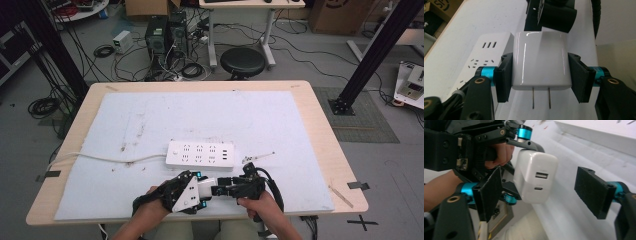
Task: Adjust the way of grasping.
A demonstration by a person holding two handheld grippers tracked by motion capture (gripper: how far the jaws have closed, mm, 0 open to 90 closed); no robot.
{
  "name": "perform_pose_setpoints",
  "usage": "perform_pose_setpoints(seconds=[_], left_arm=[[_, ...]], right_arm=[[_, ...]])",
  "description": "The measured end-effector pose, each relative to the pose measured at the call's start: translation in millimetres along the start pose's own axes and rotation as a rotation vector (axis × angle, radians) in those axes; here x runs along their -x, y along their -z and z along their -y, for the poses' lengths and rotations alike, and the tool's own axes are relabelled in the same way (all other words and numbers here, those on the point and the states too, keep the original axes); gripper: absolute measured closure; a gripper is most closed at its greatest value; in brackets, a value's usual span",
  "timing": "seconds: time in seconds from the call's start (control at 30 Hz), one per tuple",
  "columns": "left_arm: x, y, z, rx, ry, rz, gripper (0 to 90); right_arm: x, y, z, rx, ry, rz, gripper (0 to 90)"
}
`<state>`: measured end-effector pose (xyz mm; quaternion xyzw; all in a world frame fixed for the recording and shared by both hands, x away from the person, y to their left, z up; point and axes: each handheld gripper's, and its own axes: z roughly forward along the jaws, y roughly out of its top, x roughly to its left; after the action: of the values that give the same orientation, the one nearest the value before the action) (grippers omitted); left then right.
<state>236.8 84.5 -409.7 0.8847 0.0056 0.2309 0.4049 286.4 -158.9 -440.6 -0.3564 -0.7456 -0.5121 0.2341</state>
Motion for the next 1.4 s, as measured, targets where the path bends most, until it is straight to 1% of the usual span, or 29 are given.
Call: perform_pose_setpoints(seconds=[0.1, 0.2, 0.23, 0.33, 0.43, 0.5, 0.57, 0.63, 0.7, 0.77, 0.8, 0.83, 0.87, 0.9, 0.93, 0.97, 1.0, 1.03, 1.07, 1.1, 1.13, 1.17, 1.2, 1.23, 1.27, 1.3, 1.33, 1.37, 1.4], left_arm=[[0.5, -0.3, -1.7, 0.003, -0.003, 0.0, 42.5], [0.9, -0.6, -2.7, 0.005, -0.012, 0.003, 42.4], [1.3, -0.5, -3.1, 0.005, -0.016, 0.001, 42.4], [2.7, -0.3, -4.6, 0.005, -0.031, 0.004, 42.4], [4.3, -0.1, -5.8, 0.0, -0.039, 0.004, 42.5], [4.7, -0.1, -6.3, -0.002, -0.054, -0.001, 42.5], [5.0, 0.2, -6.5, -0.004, -0.06, -0.002, 42.5], [5.9, 0.3, -6.0, -0.004, -0.065, -0.008, 42.4], [6.1, 0.2, -6.2, -0.005, -0.066, -0.009, 42.4], [6.6, 0.1, -6.5, -0.008, -0.067, -0.009, 42.4], [5.8, -2.0, -6.0, -0.013, -0.022, 0.011, 41.6], [4.0, -2.5, -5.5, -0.012, -0.002, 0.025, 41.0], [2.5, -2.7, -4.7, -0.013, 0.022, 0.031, 38.2], [2.5, -2.7, -4.7, -0.013, 0.022, 0.031, 32.6], [-0.2, -1.7, -2.0, -0.016, 0.073, 0.041, 29.1], [-0.2, -1.7, -2.0, -0.016, 0.073, 0.041, 28.8], [-2.0, 1.6, 2.3, -0.008, 0.1, 0.043, 28.8], [-2.0, 1.6, 2.3, -0.008, 0.1, 0.043, 28.8], [-3.9, 6.0, 7.4, -0.004, 0.136, 0.037, 28.7], [-3.9, 6.0, 7.4, -0.004, 0.136, 0.037, 28.7], [-5.8, 11.5, 13.6, 0.026, 0.2, 0.011, 28.7], [-5.8, 11.5, 13.6, 0.026, 0.2, 0.011, 28.7], [-7.1, 14.5, 17.2, 0.048, 0.239, -0.004, 28.8], [-8.3, 16.9, 21.0, 0.07, 0.281, -0.015, 28.8], [-11.8, 21.8, 29.3, 0.105, 0.364, -0.037, 28.6], [-11.8, 21.8, 29.3, 0.105, 0.364, -0.037, 28.6], [-17.8, 28.1, 38.1, 0.132, 0.448, -0.059, 28.2], [-17.8, 28.1, 38.1, 0.132, 0.448, -0.059, 27.4], [-24.6, 35.0, 46.3, 0.161, 0.53, -0.085, 26.8]], right_arm=[[0.4, -3.0, -0.9, -0.006, -0.006, -0.012, 25.6], [1.3, -5.0, -2.1, -0.018, -0.019, -0.024, 30.2], [0.9, -5.4, -2.3, -0.018, -0.024, -0.02, 31.8], [1.6, -6.7, -2.7, -0.025, -0.019, -0.028, 38.9], [2.7, -8.4, -3.0, -0.037, -0.01, -0.054, 47.3], [2.5, -8.6, -3.2, -0.059, -0.024, -0.07, 53.3], [3.0, -8.9, -3.5, -0.065, -0.029, -0.083, 54.9], [3.7, -7.2, -3.9, -0.07, -0.039, -0.091, 60.1], [4.2, -6.9, -4.2, -0.072, -0.042, -0.097, 60.4], [4.3, -6.7, -4.4, -0.08, -0.055, -0.099, 60.7], [5.0, -6.6, -4.8, -0.079, -0.053, -0.107, 63.0], [4.3, -6.0, -4.7, -0.088, -0.052, -0.102, 63.4], [3.8, -6.2, -4.4, -0.083, -0.037, -0.084, 63.5], [4.1, -5.8, -4.1, -0.08, -0.023, -0.068, 63.5], [3.4, -3.7, -4.3, -0.087, -0.026, -0.056, 63.5], [3.3, -2.0, -4.4, -0.073, -0.014, -0.053, 63.5], [3.5, 0.0, -4.9, -0.058, 0.005, -0.048, 63.5], [3.5, 0.0, -4.9, -0.058, 0.005, -0.048, 63.5], [2.0, 5.5, -6.4, -0.044, 0.023, -0.022, 63.6], [2.0, 5.5, -6.4, -0.044, 0.023, -0.022, 63.6], [0.9, 10.2, -7.9, -0.041, 0.048, 0.015, 63.5], [0.9, 10.2, -7.9, -0.041, 0.048, 0.015, 63.5], [-1.4, 14.4, -9.7, -0.046, 0.064, 0.054, 63.5], [-1.4, 14.4, -9.7, -0.046, 0.064, 0.054, 63.5], [-3.2, 18.7, -11.8, -0.05, 0.101, 0.087, 63.5], [-3.2, 18.7, -11.8, -0.05, 0.101, 0.087, 63.5], [-5.6, 24.1, -14.1, -0.057, 0.139, 0.124, 63.5], [-7.6, 27.2, -15.3, -0.066, 0.159, 0.149, 63.5], [-9.3, 30.2, -16.4, -0.072, 0.18, 0.179, 63.6]])
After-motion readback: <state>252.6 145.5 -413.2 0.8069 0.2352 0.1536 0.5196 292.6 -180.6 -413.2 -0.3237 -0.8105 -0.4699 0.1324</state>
